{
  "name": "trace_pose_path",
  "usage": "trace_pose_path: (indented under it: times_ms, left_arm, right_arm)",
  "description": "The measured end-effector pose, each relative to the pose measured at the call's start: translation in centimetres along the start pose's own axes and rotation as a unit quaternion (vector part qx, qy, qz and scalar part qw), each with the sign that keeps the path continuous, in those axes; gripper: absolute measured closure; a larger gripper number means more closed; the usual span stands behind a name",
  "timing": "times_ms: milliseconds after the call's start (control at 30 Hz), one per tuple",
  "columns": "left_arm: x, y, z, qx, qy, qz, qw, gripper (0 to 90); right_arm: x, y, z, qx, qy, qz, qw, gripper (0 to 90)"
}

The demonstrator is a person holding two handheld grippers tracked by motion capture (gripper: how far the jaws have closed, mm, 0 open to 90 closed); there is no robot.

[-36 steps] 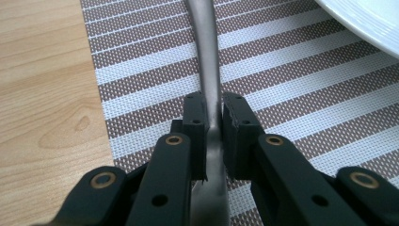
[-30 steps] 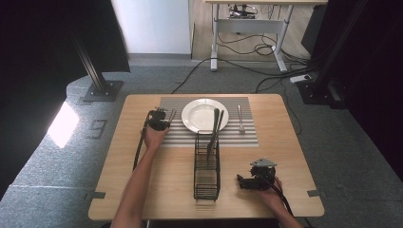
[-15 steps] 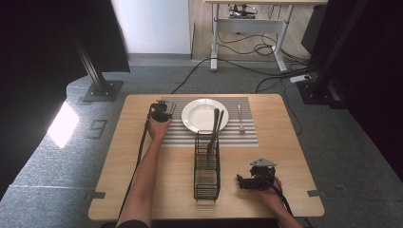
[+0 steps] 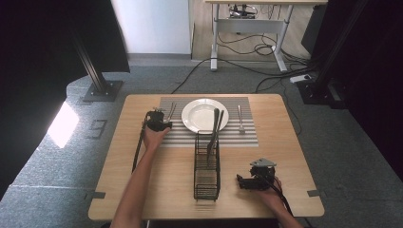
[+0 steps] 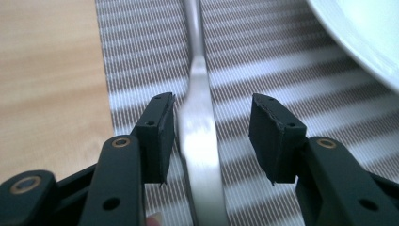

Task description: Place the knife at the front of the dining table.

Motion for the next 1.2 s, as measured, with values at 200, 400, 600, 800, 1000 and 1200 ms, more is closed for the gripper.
trace_pose_path:
  times_ms: [200,400,600,800,1000,1200]
  left_arm:
    - [-0.3,-0.3,0.6,0.002,-0.002,-0.005,1.0,51.3]
    - [-0.8,-0.6,0.9,0.001,0.002,-0.006,1.0,51.3]
    - [-1.2,-0.8,1.4,-0.005,0.005,-0.001,1.0,52.3]
    - [-1.4,-1.0,1.6,-0.007,0.008,0.0,0.9999,52.6]
    - [-1.5,-1.0,1.6,-0.007,0.008,0.0,0.9999,52.7]
    - [-1.5,-1.0,1.7,-0.007,0.006,0.001,1.0,52.4]
  right_arm:
    - [0.0,0.0,0.0,0.0,-0.001,-0.001,1.0,1.6]
    - [0.0,0.0,0.0,-0.001,-0.005,-0.003,1.0,1.7]
    - [0.1,0.0,0.0,-0.001,-0.006,-0.004,1.0,1.6]
    - [0.1,0.0,0.0,0.0,-0.005,-0.003,1.0,1.6]
    - [0.1,0.0,0.0,0.0,-0.005,-0.003,1.0,1.7]
    - [0.1,0.0,0.0,0.0,-0.005,-0.003,1.0,1.7]
Point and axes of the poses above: each handheld gripper's, and its own axes: y roughly forward along the jaws, z roughly out of its underside, x roughly to its left, the point moved 1 cm from there along y, roughly forward along the jaws, and after that the axes turned 4 degrees about y, right-handed, at the moved point
